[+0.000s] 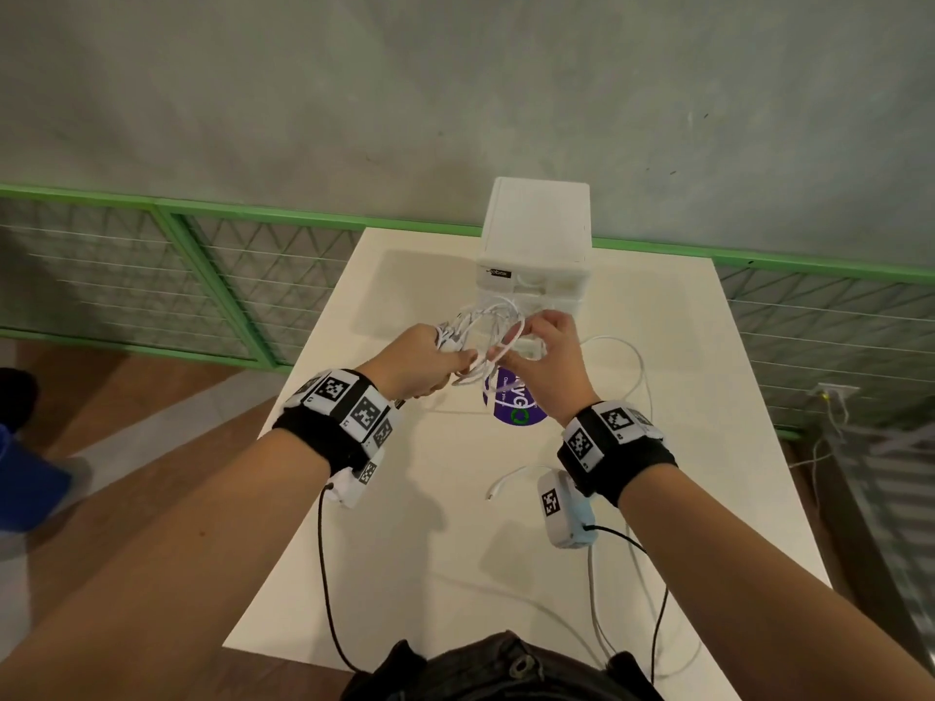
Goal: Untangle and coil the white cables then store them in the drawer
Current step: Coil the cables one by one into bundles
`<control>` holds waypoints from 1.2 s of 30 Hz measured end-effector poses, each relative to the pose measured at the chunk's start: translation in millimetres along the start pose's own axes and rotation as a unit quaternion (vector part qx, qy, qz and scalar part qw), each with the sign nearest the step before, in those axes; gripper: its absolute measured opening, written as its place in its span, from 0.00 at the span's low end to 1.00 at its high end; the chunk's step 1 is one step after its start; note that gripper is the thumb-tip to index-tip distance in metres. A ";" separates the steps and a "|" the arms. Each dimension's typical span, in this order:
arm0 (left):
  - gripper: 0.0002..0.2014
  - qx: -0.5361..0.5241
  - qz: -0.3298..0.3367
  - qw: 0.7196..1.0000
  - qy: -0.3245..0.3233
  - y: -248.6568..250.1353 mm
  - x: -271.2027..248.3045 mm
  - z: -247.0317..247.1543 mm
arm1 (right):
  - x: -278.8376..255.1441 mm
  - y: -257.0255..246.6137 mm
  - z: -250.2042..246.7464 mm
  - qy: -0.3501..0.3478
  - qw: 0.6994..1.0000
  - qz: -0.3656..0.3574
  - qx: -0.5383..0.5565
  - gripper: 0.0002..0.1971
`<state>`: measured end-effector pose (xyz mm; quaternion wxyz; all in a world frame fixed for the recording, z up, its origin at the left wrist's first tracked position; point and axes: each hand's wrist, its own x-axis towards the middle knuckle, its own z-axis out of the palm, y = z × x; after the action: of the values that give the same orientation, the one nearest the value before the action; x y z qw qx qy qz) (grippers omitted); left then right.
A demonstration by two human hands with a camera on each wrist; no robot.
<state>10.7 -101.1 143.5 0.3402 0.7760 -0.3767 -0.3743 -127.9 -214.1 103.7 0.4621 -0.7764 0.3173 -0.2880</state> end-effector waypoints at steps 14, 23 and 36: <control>0.16 0.012 0.005 0.971 0.238 1.7 12.8 -41.0 | -9.2 28.5 -3.8 -0.078 0.991 0.068 -0.081 0.16; 0.14 0.002 -0.047 0.882 0.469 -13.5 13.3 -109.2 | -12.3 91.7 -55.2 -0.081 0.907 0.271 -0.311 0.24; 0.18 0.167 0.103 0.953 0.231 12.5 19.0 -16.9 | 3.1 -9.0 -11.3 -0.114 0.979 -0.050 -0.163 0.35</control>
<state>29.0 -119.0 155.7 0.3200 0.8441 -0.4229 -0.0790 -132.4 -219.2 116.9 0.3479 -0.8839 0.2659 -0.1646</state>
